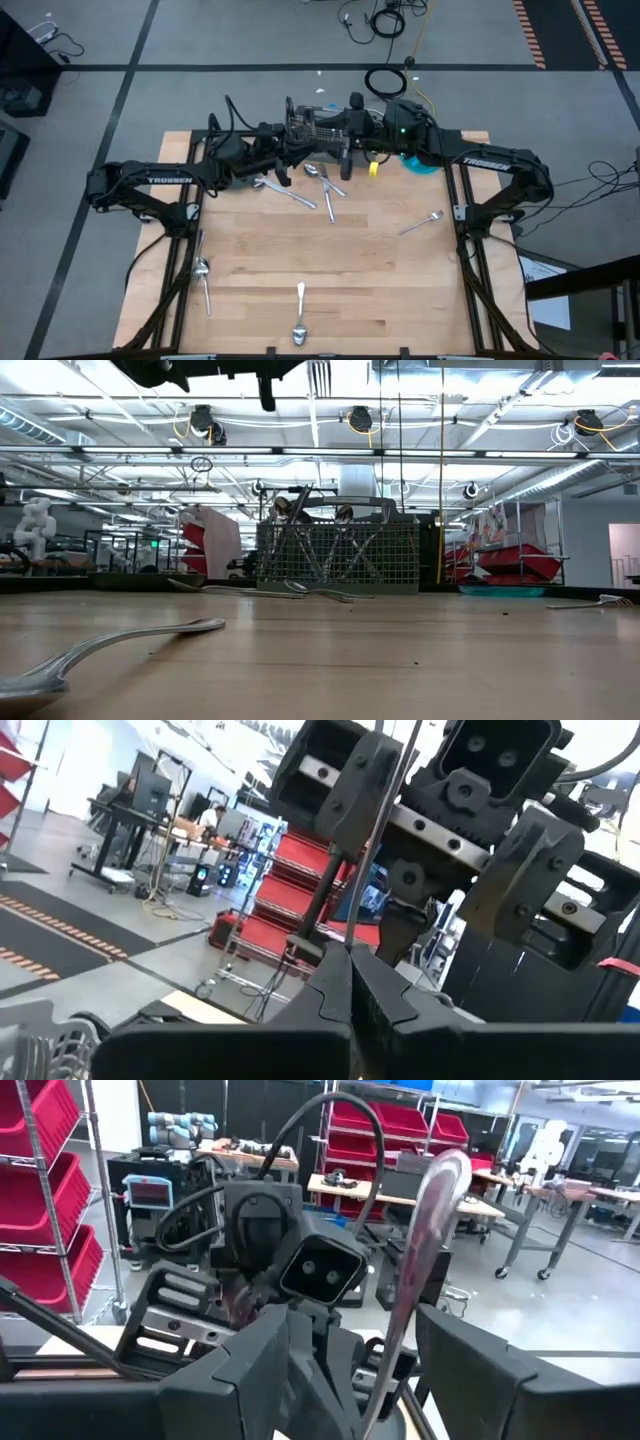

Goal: Sort silverware
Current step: Put the fork into the silverware basket

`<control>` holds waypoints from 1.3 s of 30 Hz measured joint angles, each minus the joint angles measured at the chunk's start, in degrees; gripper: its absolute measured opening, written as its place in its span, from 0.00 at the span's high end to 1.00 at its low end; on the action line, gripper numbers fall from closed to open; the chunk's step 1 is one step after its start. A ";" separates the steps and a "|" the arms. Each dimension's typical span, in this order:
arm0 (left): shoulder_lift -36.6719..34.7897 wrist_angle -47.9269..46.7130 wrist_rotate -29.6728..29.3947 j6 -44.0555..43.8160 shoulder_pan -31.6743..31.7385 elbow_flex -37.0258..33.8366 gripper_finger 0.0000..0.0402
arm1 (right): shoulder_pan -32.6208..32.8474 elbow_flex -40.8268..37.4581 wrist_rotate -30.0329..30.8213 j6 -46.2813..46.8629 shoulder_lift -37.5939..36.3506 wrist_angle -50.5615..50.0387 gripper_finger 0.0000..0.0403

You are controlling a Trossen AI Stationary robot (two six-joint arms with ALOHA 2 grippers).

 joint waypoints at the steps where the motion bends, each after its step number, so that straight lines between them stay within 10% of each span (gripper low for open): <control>1: 0.00 0.18 0.02 0.04 0.00 0.00 1.00 | -0.04 0.00 0.01 0.02 0.11 -0.05 0.50; 25: -0.02 1.49 0.12 2.98 -0.11 0.00 1.00 | -3.52 0.00 -5.89 2.29 2.46 -0.99 0.67; 31: -0.04 1.39 -0.24 4.04 -0.11 0.00 1.00 | -3.39 0.00 -5.59 -2.74 3.10 -0.69 0.95; 39: -0.07 1.39 -0.49 4.62 0.11 0.09 1.00 | -3.28 0.00 -4.89 -4.18 2.16 -1.28 0.99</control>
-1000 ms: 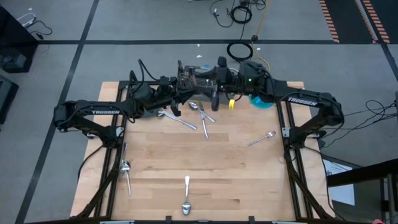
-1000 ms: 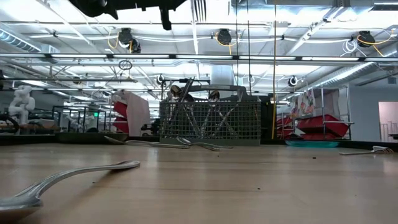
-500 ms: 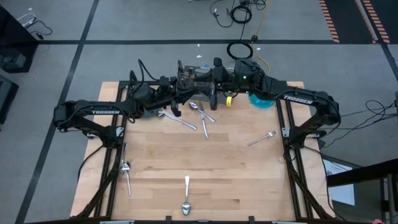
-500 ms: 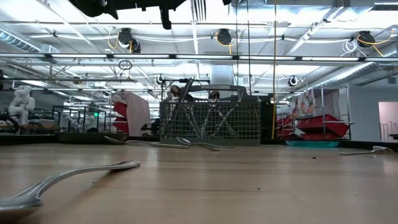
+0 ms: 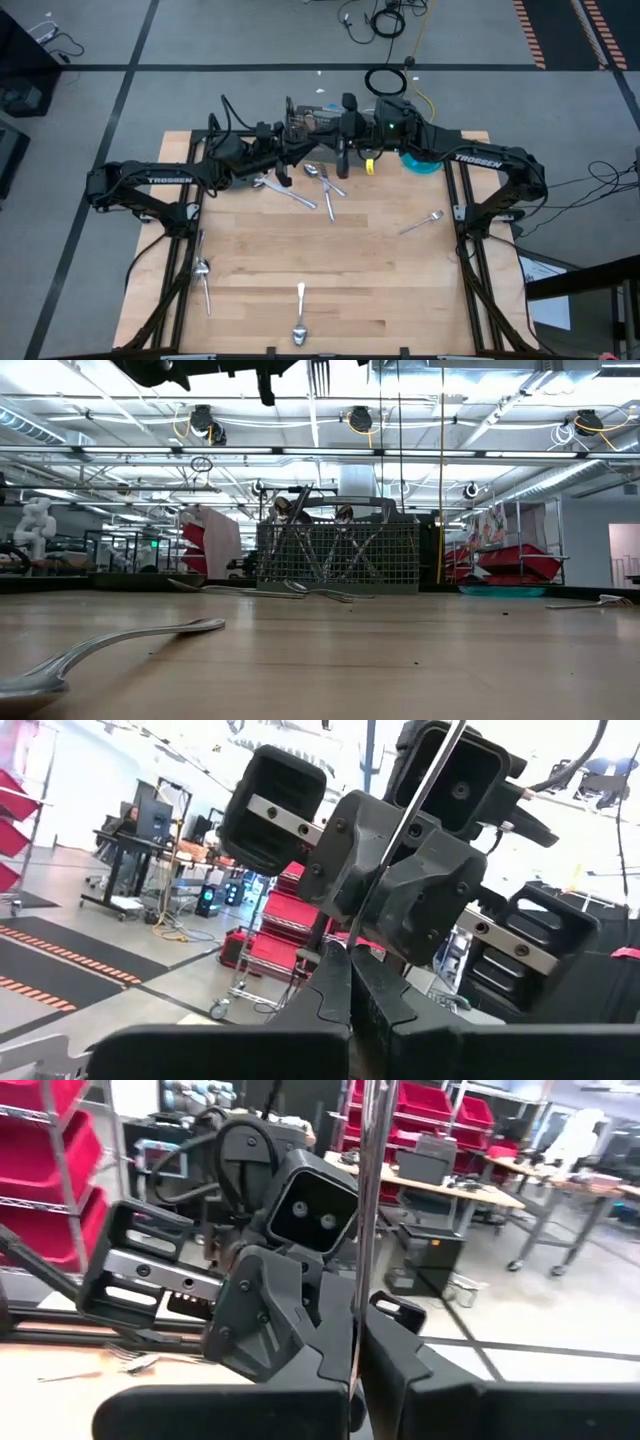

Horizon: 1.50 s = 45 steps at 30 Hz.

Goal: Sort silverware
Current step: Put the fork into the silverware basket

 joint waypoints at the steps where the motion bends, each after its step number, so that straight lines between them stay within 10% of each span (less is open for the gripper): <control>1: 0.00 0.00 -0.27 0.01 0.01 0.00 1.00 | 0.09 0.00 1.01 -0.59 0.00 -0.10 1.00; 11: -0.04 -1.46 3.70 1.86 0.53 -0.02 0.86 | 0.19 0.00 15.64 -13.51 -0.49 -5.84 1.00; 18: -0.04 -2.55 7.76 -15.57 3.80 -0.02 0.84 | 2.52 0.00 43.95 -55.31 -0.43 -12.96 1.00; 25: 0.02 -5.61 11.17 -19.87 11.00 -0.07 0.84 | 7.68 0.00 55.47 -84.56 -0.31 -8.88 1.00; 35: 0.02 -0.92 27.23 -34.78 23.45 -0.07 0.84 | 12.42 -0.53 55.14 -99.83 -0.50 -16.08 1.00; 45: 7.84 9.27 40.12 -46.93 22.44 3.11 0.84 | 15.17 -0.64 53.06 -104.16 4.65 -11.74 1.00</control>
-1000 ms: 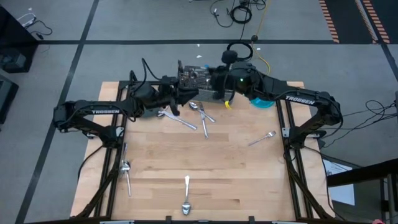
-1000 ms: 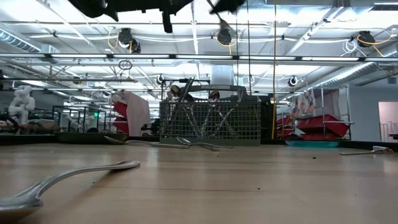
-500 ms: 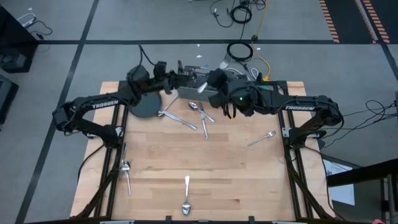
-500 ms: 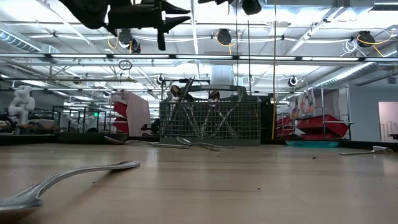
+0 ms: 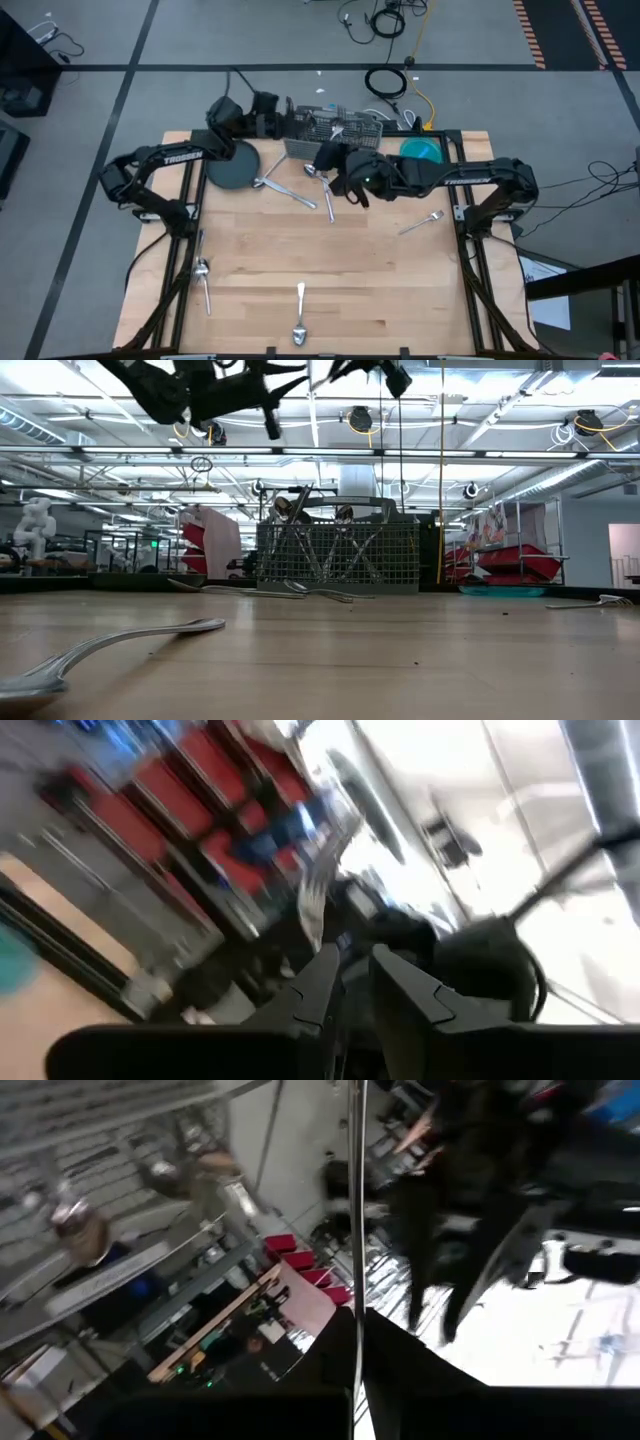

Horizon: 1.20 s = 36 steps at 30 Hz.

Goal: Sort silverware
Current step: Put the fork into the silverware basket

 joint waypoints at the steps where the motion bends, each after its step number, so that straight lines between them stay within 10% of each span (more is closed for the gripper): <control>1: 0.74 0.33 1.47 0.24 -0.58 0.60 0.84 | 0.31 0.01 -0.03 -0.08 0.33 0.95 1.00; 27: 10.00 0.53 6.85 11.42 -5.25 11.95 0.84 | 3.51 0.08 -3.84 2.71 2.44 2.10 1.00; 36: 10.04 0.52 6.52 13.45 -5.31 11.95 0.98 | 3.58 0.08 -4.32 2.74 2.47 2.10 1.00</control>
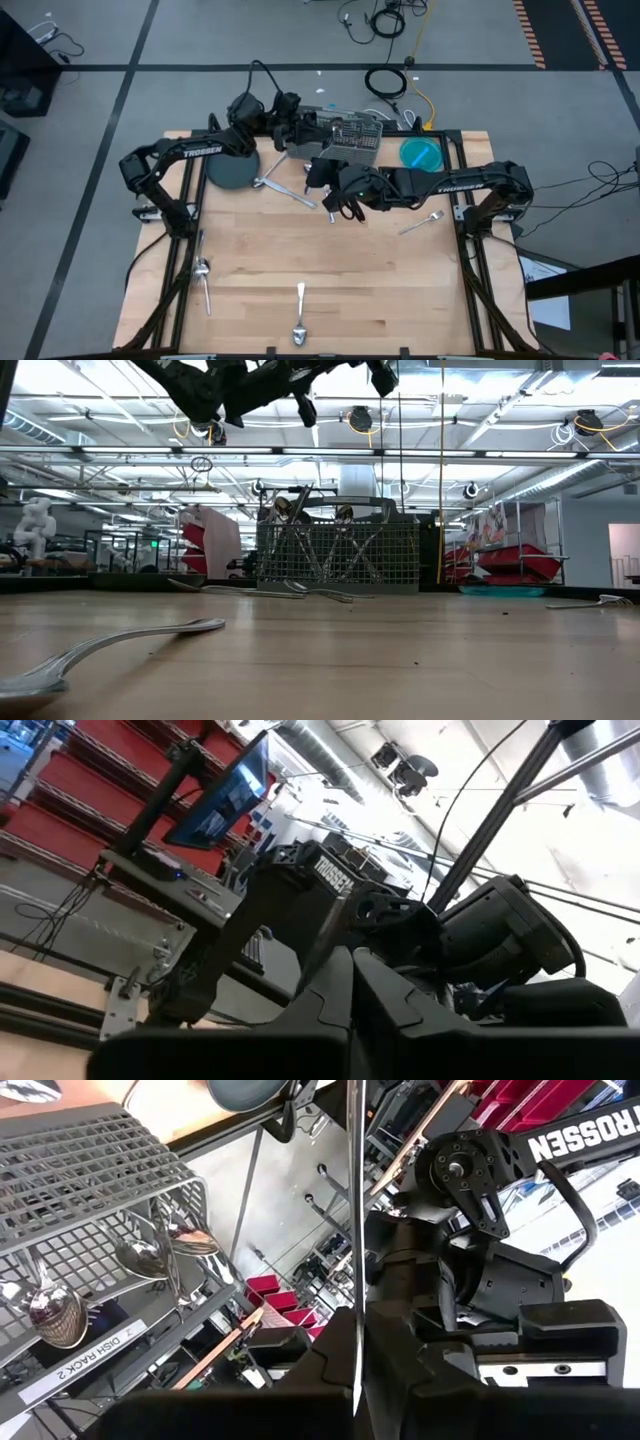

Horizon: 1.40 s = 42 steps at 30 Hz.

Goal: Sort silverware
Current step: Put the fork into the silverware basket

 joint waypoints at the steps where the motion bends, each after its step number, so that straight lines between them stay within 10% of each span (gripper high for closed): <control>1: 0.00 0.05 -0.14 0.00 0.00 0.00 0.99 | 0.00 0.00 0.01 0.01 0.00 0.00 1.00; 24: -2.38 -3.49 6.65 10.68 2.49 0.00 0.71 | 0.37 0.00 4.37 -0.30 -1.31 1.59 1.00; 42: -2.58 -4.93 -1.63 8.82 3.52 0.02 0.57 | 3.06 0.00 1.08 -1.87 -1.31 4.18 1.00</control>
